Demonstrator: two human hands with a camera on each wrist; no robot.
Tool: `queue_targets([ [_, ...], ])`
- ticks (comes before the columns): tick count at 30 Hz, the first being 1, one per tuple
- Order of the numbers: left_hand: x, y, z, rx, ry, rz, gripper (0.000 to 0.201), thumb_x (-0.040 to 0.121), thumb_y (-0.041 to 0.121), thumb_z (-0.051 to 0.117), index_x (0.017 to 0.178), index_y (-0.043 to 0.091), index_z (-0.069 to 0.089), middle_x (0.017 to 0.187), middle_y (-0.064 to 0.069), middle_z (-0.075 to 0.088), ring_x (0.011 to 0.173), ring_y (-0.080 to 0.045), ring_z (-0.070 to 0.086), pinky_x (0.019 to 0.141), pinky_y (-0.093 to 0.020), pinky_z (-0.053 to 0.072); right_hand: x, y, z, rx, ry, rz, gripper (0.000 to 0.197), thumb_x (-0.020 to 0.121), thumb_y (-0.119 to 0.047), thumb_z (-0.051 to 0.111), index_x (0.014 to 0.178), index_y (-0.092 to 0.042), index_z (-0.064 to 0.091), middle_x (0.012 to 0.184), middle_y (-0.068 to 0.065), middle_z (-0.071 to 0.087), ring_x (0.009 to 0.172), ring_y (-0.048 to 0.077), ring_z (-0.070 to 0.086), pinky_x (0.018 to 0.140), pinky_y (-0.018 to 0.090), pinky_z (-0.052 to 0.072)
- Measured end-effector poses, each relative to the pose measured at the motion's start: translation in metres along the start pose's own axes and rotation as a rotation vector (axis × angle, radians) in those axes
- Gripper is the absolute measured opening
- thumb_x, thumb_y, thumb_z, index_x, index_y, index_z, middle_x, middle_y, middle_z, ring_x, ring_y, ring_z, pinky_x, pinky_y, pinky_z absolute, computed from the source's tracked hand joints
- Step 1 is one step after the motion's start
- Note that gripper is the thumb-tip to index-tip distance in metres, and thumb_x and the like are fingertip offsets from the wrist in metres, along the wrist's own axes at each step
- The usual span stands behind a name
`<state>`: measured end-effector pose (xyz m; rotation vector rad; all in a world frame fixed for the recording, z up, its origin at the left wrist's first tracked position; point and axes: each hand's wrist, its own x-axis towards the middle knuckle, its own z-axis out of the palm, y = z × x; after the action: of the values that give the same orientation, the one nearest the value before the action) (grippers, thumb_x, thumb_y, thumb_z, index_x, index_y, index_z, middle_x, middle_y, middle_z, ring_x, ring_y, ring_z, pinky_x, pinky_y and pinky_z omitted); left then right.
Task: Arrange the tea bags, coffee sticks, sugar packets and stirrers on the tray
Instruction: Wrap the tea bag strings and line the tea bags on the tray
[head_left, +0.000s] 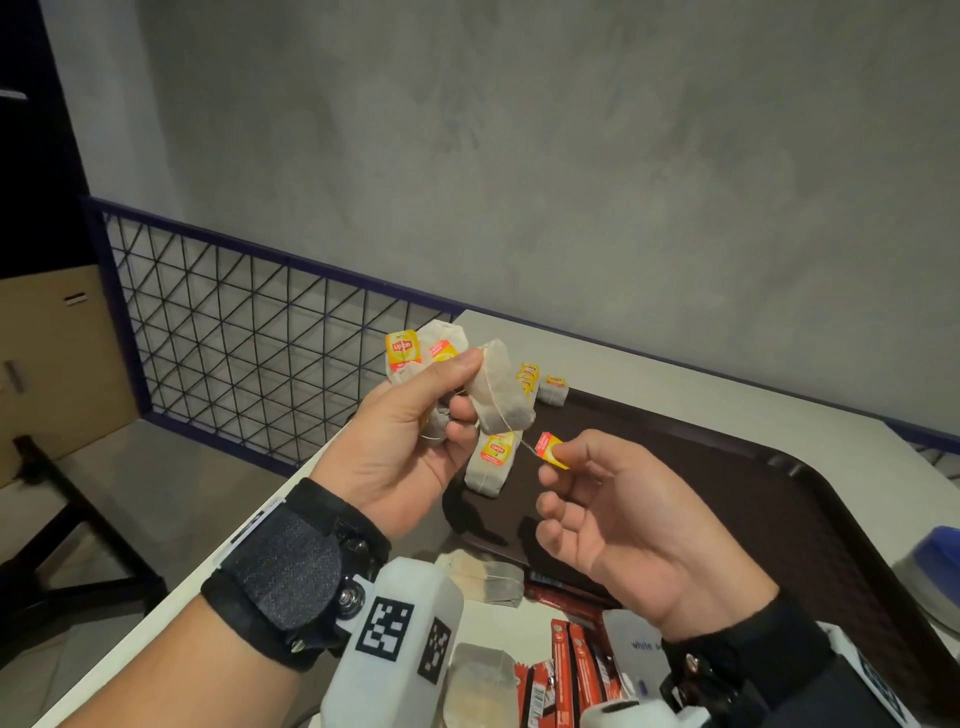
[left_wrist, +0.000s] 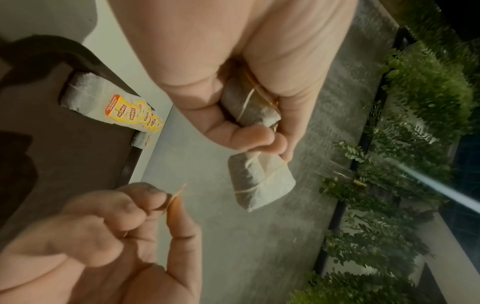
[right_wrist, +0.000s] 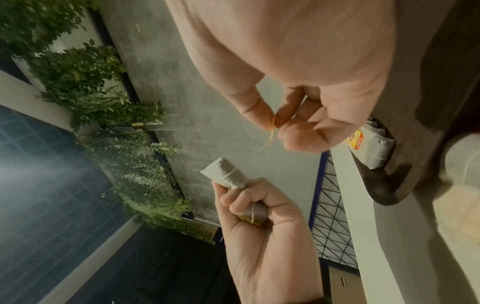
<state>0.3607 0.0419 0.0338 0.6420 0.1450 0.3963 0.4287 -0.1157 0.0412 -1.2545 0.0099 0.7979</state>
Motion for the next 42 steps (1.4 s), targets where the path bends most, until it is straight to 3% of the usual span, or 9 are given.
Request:
queue_targets([
  [6, -0.005, -0.008, 0.002, 0.281, -0.103, -0.131, 0.003, 0.069, 0.014, 0.076, 0.066, 0.015, 0.078, 0.070, -0.001, 0.059, 0.046, -0.001, 0.049, 0.039, -0.010, 0.039, -0.002, -0.007, -0.001, -0.026, -0.113, -0.187, 0.025, 0.091, -0.011, 0.069, 0.110, 0.003, 0.074, 0.087, 0.013, 0.065, 0.064, 0.013, 0.055, 0.061, 0.028, 0.050],
  [9, -0.006, -0.011, 0.000, 0.391, -0.138, -0.160, 0.007, 0.070, 0.013, 0.079, 0.077, 0.016, 0.079, 0.076, -0.004, 0.064, 0.047, -0.003, 0.051, 0.039, -0.013, 0.041, -0.005, -0.014, -0.006, -0.025, -0.155, -0.197, 0.035, 0.091, -0.019, 0.068, 0.119, 0.001, 0.071, 0.098, 0.016, 0.065, 0.081, 0.022, 0.056, 0.085, 0.041, 0.053],
  [11, -0.006, -0.011, -0.002, 0.438, -0.162, -0.175, 0.018, 0.071, 0.013, 0.081, 0.088, 0.013, 0.077, 0.074, -0.004, 0.066, 0.048, -0.004, 0.052, 0.040, -0.014, 0.043, -0.005, -0.016, -0.008, -0.048, -0.165, -0.166, 0.040, 0.091, -0.021, 0.067, 0.124, 0.001, 0.069, 0.108, 0.018, 0.066, 0.098, 0.028, 0.055, 0.108, 0.052, 0.046],
  [14, -0.006, -0.011, -0.003, 0.497, -0.183, -0.180, 0.030, 0.071, 0.015, 0.081, 0.098, 0.007, 0.072, 0.073, -0.004, 0.066, 0.048, -0.005, 0.052, 0.041, -0.015, 0.043, -0.005, -0.020, -0.009, -0.056, -0.169, -0.117, 0.046, 0.088, -0.021, 0.066, 0.129, 0.001, 0.066, 0.110, 0.020, 0.068, 0.105, 0.029, 0.059, 0.116, 0.054, 0.035],
  [20, -0.006, -0.013, -0.003, 0.594, -0.184, -0.172, 0.044, 0.070, 0.016, 0.083, 0.110, 0.001, 0.070, 0.080, -0.008, 0.069, 0.049, -0.007, 0.054, 0.042, -0.015, 0.044, -0.007, -0.022, -0.010, -0.166, -0.158, -0.106, 0.028, 0.089, -0.021, 0.065, 0.112, -0.007, 0.072, 0.106, 0.014, 0.070, 0.102, 0.028, 0.062, 0.111, 0.052, 0.043],
  [26, -0.004, -0.012, -0.005, 0.633, -0.153, -0.152, 0.041, 0.073, 0.014, 0.083, 0.110, 0.000, 0.070, 0.075, -0.006, 0.069, 0.050, -0.007, 0.055, 0.043, -0.016, 0.045, -0.009, -0.024, -0.012, -0.261, -0.115, -0.176, 0.019, 0.089, -0.022, 0.068, 0.101, -0.007, 0.072, 0.101, 0.015, 0.073, 0.095, 0.027, 0.064, 0.090, 0.043, 0.048],
  [29, -0.005, -0.013, -0.004, 0.664, -0.155, -0.139, 0.042, 0.074, 0.013, 0.084, 0.111, 0.000, 0.070, 0.081, -0.010, 0.071, 0.052, -0.008, 0.056, 0.043, -0.017, 0.046, -0.011, -0.023, -0.012, -0.427, -0.151, -0.272, 0.027, 0.090, -0.019, 0.069, 0.107, 0.002, 0.073, 0.103, 0.019, 0.074, 0.090, 0.025, 0.063, 0.083, 0.039, 0.054],
  [33, -0.004, -0.015, -0.005, 0.665, -0.126, -0.121, 0.042, 0.080, 0.010, 0.081, 0.118, -0.003, 0.067, 0.086, -0.011, 0.069, 0.054, -0.009, 0.055, 0.043, -0.017, 0.045, -0.013, -0.022, -0.012, -0.680, -0.102, -0.485, 0.011, 0.089, -0.020, 0.075, 0.091, -0.010, 0.079, 0.094, 0.019, 0.074, 0.074, 0.019, 0.065, 0.061, 0.025, 0.053],
  [42, -0.001, -0.013, -0.005, 0.522, -0.085, -0.065, 0.027, 0.074, 0.017, 0.081, 0.098, 0.009, 0.070, 0.077, -0.005, 0.067, 0.052, -0.009, 0.053, 0.042, -0.017, 0.043, -0.010, -0.026, -0.018, -0.580, -0.116, -0.499, 0.018, 0.083, -0.004, 0.077, 0.101, -0.005, 0.077, 0.091, 0.023, 0.075, 0.068, 0.022, 0.067, 0.056, 0.025, 0.056],
])
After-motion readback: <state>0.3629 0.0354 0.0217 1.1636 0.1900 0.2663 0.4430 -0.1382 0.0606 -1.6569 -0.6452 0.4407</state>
